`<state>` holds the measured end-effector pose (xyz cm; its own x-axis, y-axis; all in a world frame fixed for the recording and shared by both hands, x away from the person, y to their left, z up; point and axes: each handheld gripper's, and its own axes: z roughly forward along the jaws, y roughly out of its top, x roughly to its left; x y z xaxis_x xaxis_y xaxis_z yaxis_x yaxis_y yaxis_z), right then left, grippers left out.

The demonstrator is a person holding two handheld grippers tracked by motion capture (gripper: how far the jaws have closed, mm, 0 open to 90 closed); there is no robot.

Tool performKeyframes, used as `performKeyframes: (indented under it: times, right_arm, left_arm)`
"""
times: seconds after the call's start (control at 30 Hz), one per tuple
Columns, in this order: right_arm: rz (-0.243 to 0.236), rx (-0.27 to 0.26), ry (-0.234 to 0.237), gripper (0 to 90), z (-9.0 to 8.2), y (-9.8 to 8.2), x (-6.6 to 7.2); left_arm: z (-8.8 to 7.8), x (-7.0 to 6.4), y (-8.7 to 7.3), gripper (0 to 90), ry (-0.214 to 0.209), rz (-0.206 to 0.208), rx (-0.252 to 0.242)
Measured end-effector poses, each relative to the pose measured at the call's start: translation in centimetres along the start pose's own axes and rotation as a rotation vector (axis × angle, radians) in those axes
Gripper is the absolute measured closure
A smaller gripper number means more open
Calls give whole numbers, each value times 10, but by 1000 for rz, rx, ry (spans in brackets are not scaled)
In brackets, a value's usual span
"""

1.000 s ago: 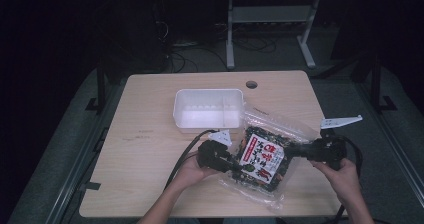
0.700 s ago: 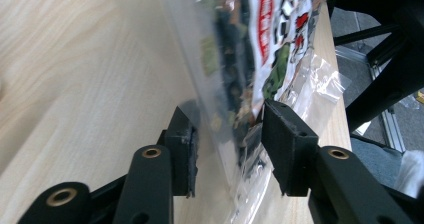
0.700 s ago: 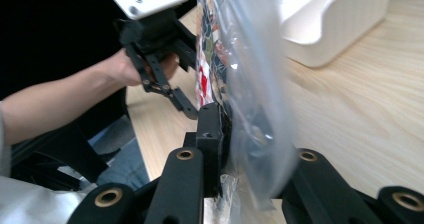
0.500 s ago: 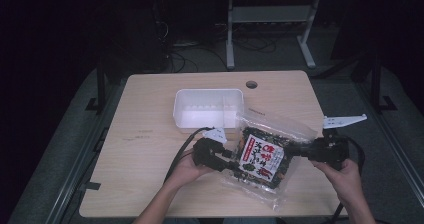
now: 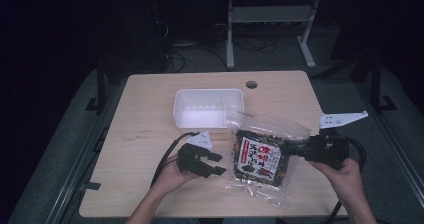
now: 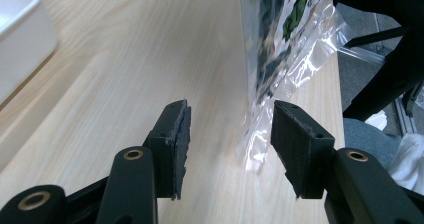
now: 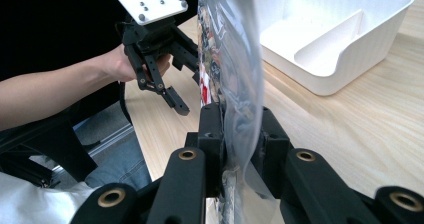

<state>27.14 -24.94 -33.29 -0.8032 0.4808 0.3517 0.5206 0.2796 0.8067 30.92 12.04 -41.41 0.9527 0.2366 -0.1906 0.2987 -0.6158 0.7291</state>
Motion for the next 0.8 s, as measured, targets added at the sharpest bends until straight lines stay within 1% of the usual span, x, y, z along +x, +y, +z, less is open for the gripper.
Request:
performKeyframes:
  times: [0.1,0.13,0.27,0.33,0.47,0.53,0.6,0.63,0.67,0.8]
  right_arm:
    - [-5,-5,-12,768,-1,6,4]
    - [-8,-5,-14,768,-2,7,4]
    - [-7,-7,-26,771,-3,11,6]
    - [-7,-25,-47,772,-5,14,7]
    - [3,-37,-57,772,-7,18,8]
    - [8,-46,-70,772,-9,23,8]
    - [9,-49,-77,772,-9,24,9]
    - [3,-52,-89,772,-9,29,10]
    - [3,-52,-89,772,-9,29,10]
    - [6,-63,-96,772,-8,35,11]
  left_arm:
    - [-7,-1,-6,475,14,-10,3]
    - [-9,-2,-7,473,15,-7,4]
    - [-19,-5,-14,466,21,-12,-5]
    - [-24,-6,-18,464,32,-17,-10]
    - [-33,-6,-29,460,48,-34,-10]
    - [-39,-6,-36,458,51,-46,-18]
    - [-42,-6,-39,457,49,-52,-25]
    - [-45,-7,-41,455,47,-56,-28]
    - [-46,-8,-43,455,53,-62,-31]
    - [-53,-9,-50,444,87,-58,-20]
